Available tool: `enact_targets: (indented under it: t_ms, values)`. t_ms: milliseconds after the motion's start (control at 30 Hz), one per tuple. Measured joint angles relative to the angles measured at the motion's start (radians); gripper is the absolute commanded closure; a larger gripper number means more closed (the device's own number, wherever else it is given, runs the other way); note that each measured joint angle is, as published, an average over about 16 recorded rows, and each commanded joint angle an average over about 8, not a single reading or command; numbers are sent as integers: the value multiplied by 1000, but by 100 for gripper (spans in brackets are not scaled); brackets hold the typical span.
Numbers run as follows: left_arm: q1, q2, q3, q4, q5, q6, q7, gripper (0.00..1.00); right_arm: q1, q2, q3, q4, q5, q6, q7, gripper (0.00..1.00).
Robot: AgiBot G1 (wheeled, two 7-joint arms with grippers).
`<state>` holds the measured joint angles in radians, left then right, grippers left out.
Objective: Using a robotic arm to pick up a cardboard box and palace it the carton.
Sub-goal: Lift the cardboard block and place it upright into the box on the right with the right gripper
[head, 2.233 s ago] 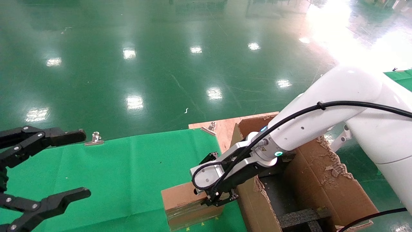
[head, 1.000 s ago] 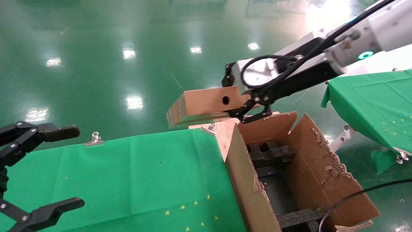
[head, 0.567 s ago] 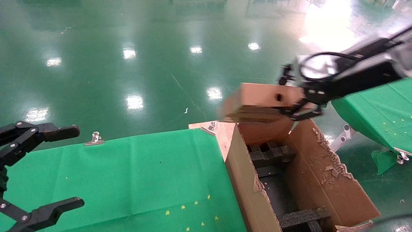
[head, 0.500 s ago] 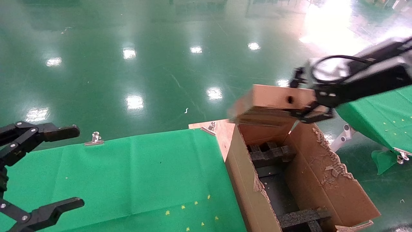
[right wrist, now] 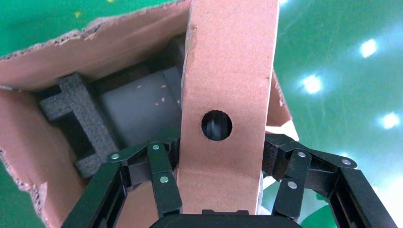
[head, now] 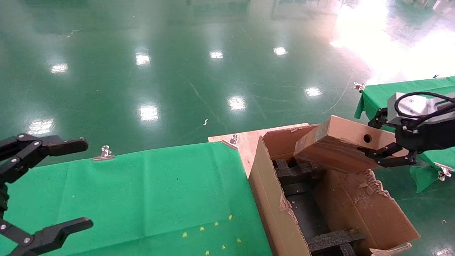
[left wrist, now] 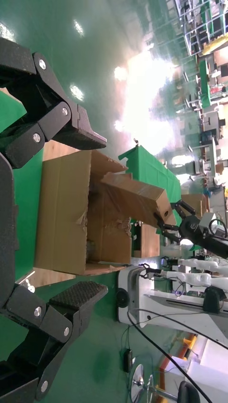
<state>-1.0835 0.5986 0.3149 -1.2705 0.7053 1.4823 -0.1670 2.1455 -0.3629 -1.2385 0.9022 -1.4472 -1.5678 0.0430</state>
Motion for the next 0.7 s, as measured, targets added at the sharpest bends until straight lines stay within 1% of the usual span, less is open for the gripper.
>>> enact_targets:
  t_ms: [167, 267, 367, 500, 700]
  values:
    - [0, 0, 0, 0, 0, 0, 0, 0, -12, 9, -5, -16, 21, 10, 34, 100]
    - [0, 0, 0, 0, 0, 0, 0, 0, -29, 11, -8, -28, 39, 25, 80, 100]
    - [0, 0, 0, 0, 0, 0, 0, 0, -54, 14, -12, -34, 55, 50, 145, 100]
    - [0, 0, 0, 0, 0, 0, 0, 0, -99, 31, -23, -29, 82, 104, 271, 100]
    - [0, 0, 0, 0, 0, 0, 0, 0, -182, 71, -43, 14, 125, 213, 509, 100]
